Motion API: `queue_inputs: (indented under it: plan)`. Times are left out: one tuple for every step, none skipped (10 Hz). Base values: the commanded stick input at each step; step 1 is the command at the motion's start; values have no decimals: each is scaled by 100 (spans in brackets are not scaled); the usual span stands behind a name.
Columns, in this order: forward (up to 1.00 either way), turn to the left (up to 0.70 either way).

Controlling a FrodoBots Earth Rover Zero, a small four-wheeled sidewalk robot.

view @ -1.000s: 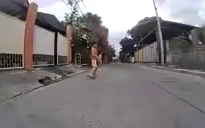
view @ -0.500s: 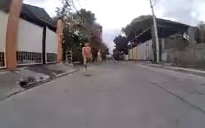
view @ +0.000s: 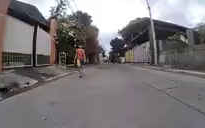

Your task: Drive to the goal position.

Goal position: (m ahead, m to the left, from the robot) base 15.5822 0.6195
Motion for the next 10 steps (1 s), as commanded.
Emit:
queue_inputs:
  plan:
    - [100, -30]
    - [100, 6]
    - [100, 6]
    - [100, 6]
    - [100, 6]
    - [100, 6]
    - [100, 6]
    - [100, 6]
    - [100, 6]
    - [100, 6]
